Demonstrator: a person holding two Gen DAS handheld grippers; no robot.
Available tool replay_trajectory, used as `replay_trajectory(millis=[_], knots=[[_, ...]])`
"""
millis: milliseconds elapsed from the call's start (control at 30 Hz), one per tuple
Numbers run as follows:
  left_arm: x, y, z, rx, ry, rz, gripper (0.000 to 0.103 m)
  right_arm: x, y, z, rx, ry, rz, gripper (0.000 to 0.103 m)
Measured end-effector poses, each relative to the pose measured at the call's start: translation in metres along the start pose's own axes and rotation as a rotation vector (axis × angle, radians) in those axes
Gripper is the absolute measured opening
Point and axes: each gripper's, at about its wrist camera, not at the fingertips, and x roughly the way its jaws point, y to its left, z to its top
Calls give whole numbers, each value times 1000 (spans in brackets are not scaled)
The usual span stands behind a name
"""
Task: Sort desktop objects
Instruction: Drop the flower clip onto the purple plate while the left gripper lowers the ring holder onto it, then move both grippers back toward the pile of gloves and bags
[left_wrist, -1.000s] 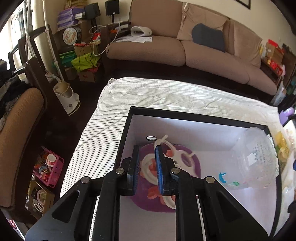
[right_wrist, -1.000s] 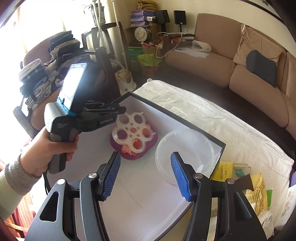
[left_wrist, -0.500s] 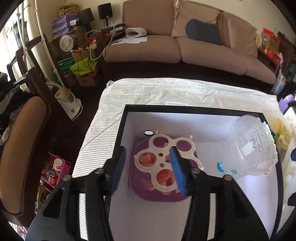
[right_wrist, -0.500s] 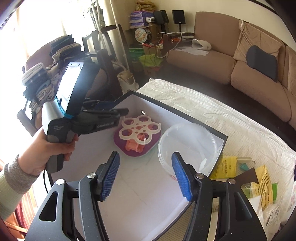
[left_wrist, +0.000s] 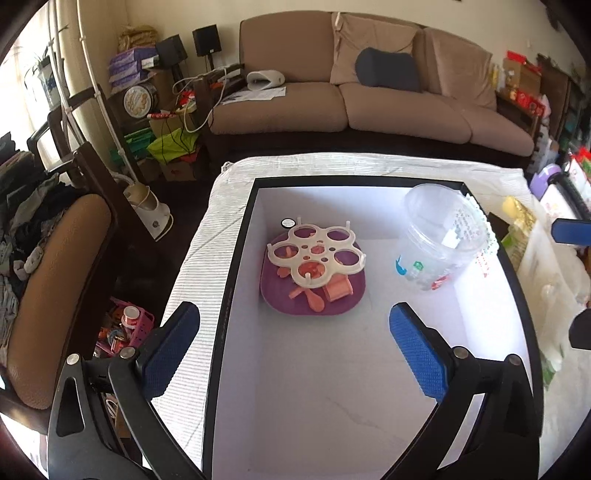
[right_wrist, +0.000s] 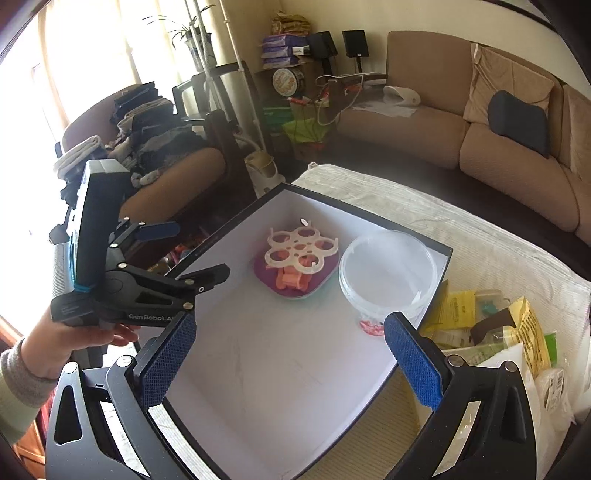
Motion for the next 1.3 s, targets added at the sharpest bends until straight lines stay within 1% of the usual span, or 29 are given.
replay_trajectory(millis=[333,500,600,767,1033,1133,1300], knots=[[-74,-11,-25,-32,-40,-27,103,-45,23,-33,8,-14,-56,103],[-109,-24,-40,-31,-61,-41,103,-79,29,-55,13,-27,-77,103],[-125,-39,-49,-26,-72,-61,103,-103,25,-72,21,-37,-98,103],[-140,-74,-65,-24,-87,-142,103,-138,-4,-106,103,-41,-137,103],[-147,-153,-92,-5,-116,-310,103,-188,-69,-171,282,-94,-209,103],[-143,-182,-103,-6,-132,-366,103,-196,-92,-197,339,-106,-252,103],[-124,-229,-119,20,-152,-420,103,-199,-125,-236,415,-156,-307,103]])
